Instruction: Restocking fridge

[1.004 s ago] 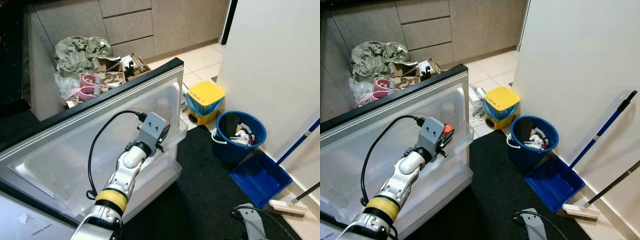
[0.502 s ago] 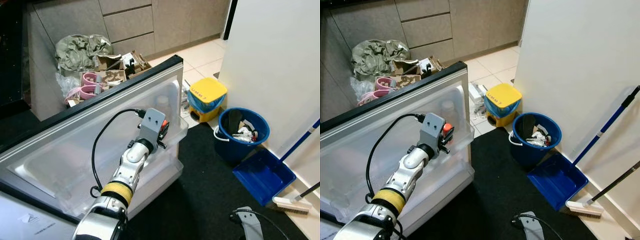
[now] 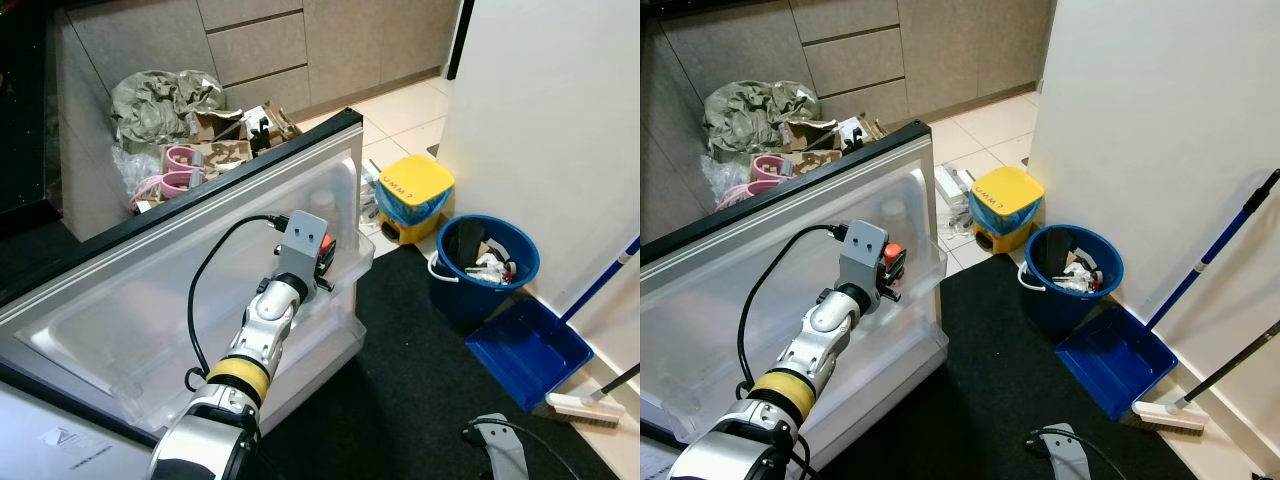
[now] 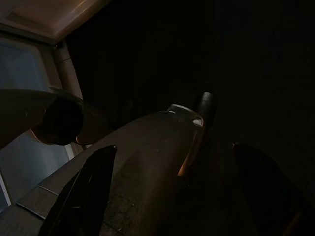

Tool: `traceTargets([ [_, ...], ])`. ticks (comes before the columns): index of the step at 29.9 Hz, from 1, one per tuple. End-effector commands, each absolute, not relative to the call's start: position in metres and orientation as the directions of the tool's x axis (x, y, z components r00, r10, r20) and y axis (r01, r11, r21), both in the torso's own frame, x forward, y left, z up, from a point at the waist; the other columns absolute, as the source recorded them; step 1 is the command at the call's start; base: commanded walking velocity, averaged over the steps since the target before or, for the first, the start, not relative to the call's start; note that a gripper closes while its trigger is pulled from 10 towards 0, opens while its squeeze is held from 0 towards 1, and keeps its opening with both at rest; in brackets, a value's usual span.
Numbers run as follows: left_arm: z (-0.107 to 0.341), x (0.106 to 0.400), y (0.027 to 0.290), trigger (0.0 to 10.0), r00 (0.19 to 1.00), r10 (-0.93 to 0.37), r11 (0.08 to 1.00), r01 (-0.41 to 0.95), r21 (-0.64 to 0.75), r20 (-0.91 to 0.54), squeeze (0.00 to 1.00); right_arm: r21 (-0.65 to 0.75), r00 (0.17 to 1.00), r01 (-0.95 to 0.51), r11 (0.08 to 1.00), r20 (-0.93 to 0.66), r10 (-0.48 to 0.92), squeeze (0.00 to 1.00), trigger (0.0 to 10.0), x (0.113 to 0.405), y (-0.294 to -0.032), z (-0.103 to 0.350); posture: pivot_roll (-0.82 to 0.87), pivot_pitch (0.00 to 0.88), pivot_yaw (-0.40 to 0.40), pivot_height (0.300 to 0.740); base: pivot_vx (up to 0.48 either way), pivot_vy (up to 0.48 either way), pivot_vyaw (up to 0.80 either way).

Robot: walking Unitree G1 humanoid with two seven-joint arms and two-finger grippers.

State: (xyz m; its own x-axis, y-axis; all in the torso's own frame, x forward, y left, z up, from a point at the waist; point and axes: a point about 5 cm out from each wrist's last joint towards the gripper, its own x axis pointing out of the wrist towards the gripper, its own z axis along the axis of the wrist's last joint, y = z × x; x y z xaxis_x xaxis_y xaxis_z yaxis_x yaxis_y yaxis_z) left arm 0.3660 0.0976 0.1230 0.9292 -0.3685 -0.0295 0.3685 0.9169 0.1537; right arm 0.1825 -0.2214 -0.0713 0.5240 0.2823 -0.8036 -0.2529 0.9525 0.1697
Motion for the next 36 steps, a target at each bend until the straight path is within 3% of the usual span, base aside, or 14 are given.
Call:
traceTargets([
  [1, 0.125, 0.366, 0.099, 10.0, 0.935, -0.354, 0.924, 0.351, 0.148, -0.009, 1.00, 0.175, 0.519, -0.249, 0.953, -0.806, 0.284, 0.00, 10.0, 0.179, -0.220, -0.073, -0.07, 0.130, 0.061, 0.740, 0.000, 0.000, 0.00],
  [4, 0.129, 0.368, 0.100, 10.0, 0.937, -0.349, 0.928, 0.343, 0.146, 0.014, 1.00, 0.174, 0.520, -0.250, 0.952, -0.805, 0.284, 0.00, 10.0, 0.180, -0.220, -0.073, -0.07, 0.128, 0.060, 0.740, 0.000, 0.000, 0.00],
  [5, 0.132, 0.369, 0.101, 10.0, 0.937, -0.348, 0.931, 0.341, 0.131, 0.031, 0.38, 0.173, 0.522, -0.250, 0.953, -0.805, 0.283, 0.00, 10.0, 0.181, -0.220, -0.073, -0.07, 0.128, 0.060, 0.740, 0.000, 0.000, 0.00],
  [7, 0.133, 0.369, 0.101, 10.0, 0.937, -0.348, 0.931, 0.341, 0.127, 0.035, 0.38, 0.173, 0.522, -0.250, 0.953, -0.805, 0.283, 0.00, 10.0, 0.181, -0.220, -0.072, -0.07, 0.128, 0.060, 0.740, 0.000, 0.000, 0.00],
  [8, 0.133, 0.369, 0.102, 10.0, 0.936, -0.349, 0.931, 0.343, 0.123, 0.034, 0.00, 0.171, 0.521, -0.253, 0.952, -0.805, 0.283, 0.00, 10.0, 0.181, -0.220, -0.072, -0.06, 0.128, 0.059, 0.740, 0.000, 0.000, 0.00],
  [13, 0.132, 0.368, 0.105, 10.0, 0.937, -0.349, 0.933, 0.343, 0.113, 0.037, 0.00, 0.167, 0.519, -0.258, 0.952, -0.807, 0.283, 0.00, 10.0, 0.181, -0.220, -0.072, -0.06, 0.128, 0.057, 0.740, 0.000, 0.000, 0.00],
  [29, 0.160, 0.358, 0.126, 10.0, 0.875, -0.404, 0.914, 0.401, 0.068, 0.268, 0.00, 0.166, 0.527, -0.268, 0.949, -0.799, 0.289, 0.00, 10.0, 0.187, -0.221, -0.069, -0.05, 0.120, 0.041, 0.740, 0.000, 0.000, 0.00],
  [36, 0.169, 0.341, 0.130, 10.0, 0.763, -0.551, 0.819, 0.572, 0.043, 0.337, 0.00, 0.166, 0.525, -0.273, 0.948, -0.800, 0.291, 0.00, 10.0, 0.188, -0.222, -0.068, -0.05, 0.118, 0.036, 0.740, 0.000, 0.000, 0.00],
])
